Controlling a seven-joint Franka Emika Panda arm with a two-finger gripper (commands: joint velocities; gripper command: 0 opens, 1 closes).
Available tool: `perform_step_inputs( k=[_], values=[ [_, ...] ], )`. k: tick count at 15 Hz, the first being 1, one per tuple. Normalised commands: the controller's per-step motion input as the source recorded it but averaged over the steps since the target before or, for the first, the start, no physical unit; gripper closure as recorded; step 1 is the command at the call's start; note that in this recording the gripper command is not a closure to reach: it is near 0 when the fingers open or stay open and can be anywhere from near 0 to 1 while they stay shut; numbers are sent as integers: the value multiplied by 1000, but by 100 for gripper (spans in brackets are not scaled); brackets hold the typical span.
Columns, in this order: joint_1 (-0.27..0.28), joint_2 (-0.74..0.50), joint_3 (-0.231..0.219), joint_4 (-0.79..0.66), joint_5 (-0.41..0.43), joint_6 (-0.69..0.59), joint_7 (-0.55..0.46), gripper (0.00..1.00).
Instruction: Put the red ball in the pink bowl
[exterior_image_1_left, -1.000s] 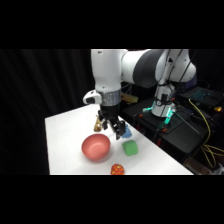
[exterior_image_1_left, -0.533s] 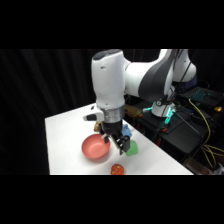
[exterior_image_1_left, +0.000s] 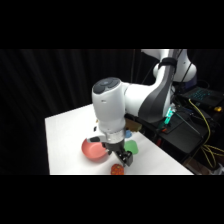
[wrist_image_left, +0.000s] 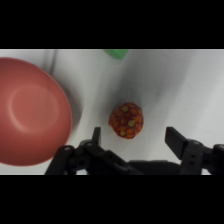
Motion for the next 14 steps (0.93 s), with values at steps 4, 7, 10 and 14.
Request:
perform_step_inputs(
  k=[4, 7, 10, 14],
  values=[
    [76, 279, -23, 226, -141, 98, 81, 0],
    [72, 208, -19, 153, -118, 82, 90, 0],
    [60, 91, -12, 126, -105, 35, 87, 0],
    [45, -5, -17, 77, -89, 70, 107, 100]
  ],
)
